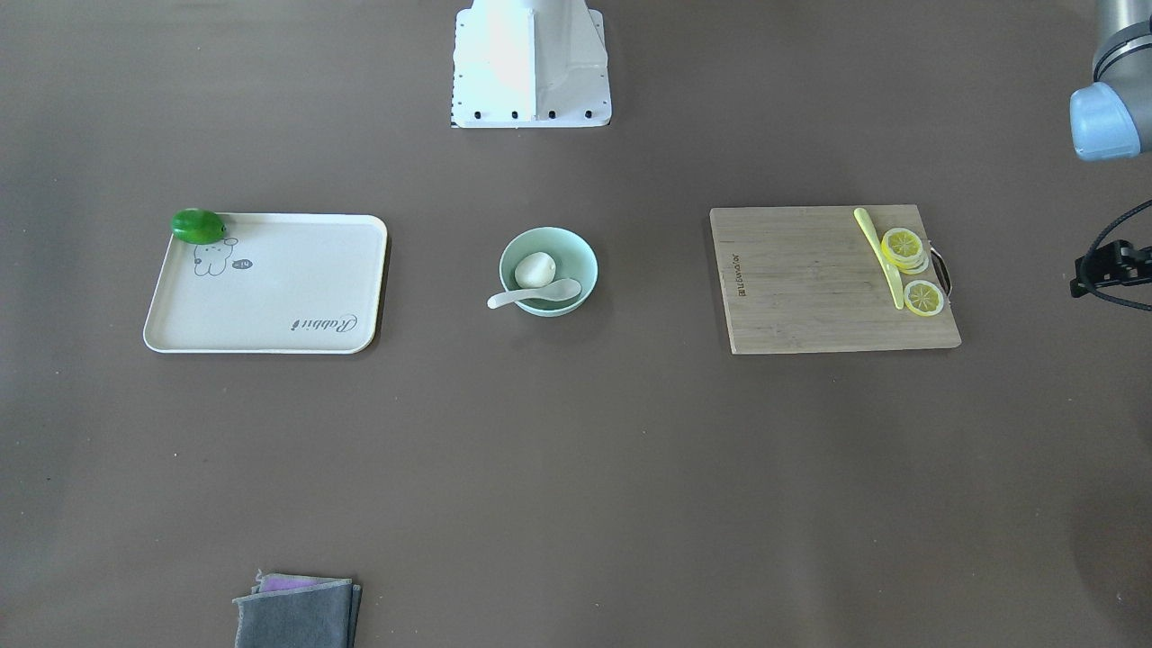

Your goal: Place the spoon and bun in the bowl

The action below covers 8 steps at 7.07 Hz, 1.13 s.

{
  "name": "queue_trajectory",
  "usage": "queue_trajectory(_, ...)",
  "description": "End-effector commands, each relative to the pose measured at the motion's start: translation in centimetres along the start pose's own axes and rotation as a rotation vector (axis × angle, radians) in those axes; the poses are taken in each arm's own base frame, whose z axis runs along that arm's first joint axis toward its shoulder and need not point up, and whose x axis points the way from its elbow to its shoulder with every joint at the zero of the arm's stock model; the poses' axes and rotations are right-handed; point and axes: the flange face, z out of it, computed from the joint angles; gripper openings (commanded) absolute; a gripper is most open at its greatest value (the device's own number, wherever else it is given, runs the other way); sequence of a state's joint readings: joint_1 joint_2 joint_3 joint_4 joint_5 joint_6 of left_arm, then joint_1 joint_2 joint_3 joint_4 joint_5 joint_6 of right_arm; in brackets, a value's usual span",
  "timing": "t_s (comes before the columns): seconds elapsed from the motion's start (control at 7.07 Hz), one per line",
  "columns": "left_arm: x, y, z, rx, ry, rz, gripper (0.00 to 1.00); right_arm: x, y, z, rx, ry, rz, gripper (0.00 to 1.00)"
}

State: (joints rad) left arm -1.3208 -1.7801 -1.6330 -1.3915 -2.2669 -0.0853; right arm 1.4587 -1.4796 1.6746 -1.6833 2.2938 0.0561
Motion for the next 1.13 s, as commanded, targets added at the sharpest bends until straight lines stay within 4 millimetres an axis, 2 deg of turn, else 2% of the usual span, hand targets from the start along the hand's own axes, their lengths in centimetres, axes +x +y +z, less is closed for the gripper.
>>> queue_trajectory(0.0,0.7,0.3,-0.9,0.02,0.007,-0.05,0.98,-0.2,-0.3,0.0,0.001,0.011,-0.001,1.0)
queue_trajectory(0.14,1.0,0.0,-1.3,0.028,0.007,-0.046,0.98,0.3,-0.3,0.3,-0.004,0.031,0.005,1.0)
queue_trajectory(0.42,0.8,0.2,-1.1,0.025,0.006,-0.055,0.98,-0.1,-0.4,-0.1,0.003,0.025,-0.004,1.0)
queue_trajectory(0.71,1.7,-0.6,-2.1,0.059,0.004,-0.03,0.98,-0.7,-1.0,-0.8,0.022,0.024,-0.018,1.0)
queue_trajectory(0.99,2.9,0.1,-4.3,0.106,0.008,-0.009,0.98,-1.2,-1.2,-1.6,0.042,0.02,-0.029,1.0)
